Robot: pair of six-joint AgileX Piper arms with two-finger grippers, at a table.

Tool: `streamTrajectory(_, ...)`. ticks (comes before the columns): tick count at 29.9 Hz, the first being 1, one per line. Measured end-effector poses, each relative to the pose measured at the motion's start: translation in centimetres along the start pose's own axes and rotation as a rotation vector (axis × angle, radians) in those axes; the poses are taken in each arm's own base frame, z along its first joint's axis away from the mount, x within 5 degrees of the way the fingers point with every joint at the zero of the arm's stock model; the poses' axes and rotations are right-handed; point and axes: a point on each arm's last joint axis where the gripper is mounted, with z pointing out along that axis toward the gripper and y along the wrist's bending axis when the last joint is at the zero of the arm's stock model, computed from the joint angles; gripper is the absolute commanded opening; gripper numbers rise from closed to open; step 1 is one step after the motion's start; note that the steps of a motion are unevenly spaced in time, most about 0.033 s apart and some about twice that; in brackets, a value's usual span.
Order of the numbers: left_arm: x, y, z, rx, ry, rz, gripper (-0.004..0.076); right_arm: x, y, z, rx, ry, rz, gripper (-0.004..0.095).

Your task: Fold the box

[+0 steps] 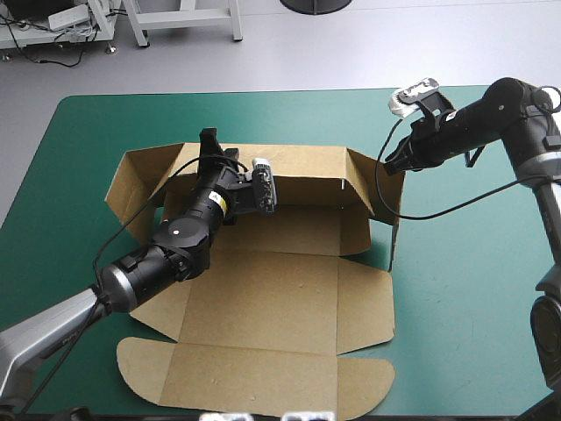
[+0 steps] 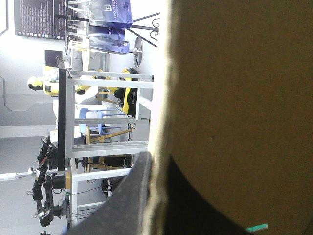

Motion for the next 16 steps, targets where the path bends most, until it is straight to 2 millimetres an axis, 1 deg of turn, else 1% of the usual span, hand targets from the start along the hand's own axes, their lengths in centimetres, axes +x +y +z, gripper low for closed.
streamTrajectory(4,0.0,0.4,0.0,-0.012,0.007,-0.010,0.0005,0.3,0.3,0.2,-0.026,0.000,0.005,-0.0025)
streamTrajectory(8,0.0,0.6,0.0,-0.016,0.005,-0.013,0.0006,1.2,0.9,0.8,-0.087,-0.002,-0.019,-0.0025)
streamTrajectory(12,0.1,0.6,0.1,-0.015,0.007,-0.014,0.0006,2.4,1.7,0.8,-0.117,0.005,-0.086,-0.0025)
streamTrajectory(16,0.0,0.1,0.5,-0.002,0.012,-0.009,0.0006,3.5,3.0,0.3,-0.150,-0.049,-0.191,-0.0025)
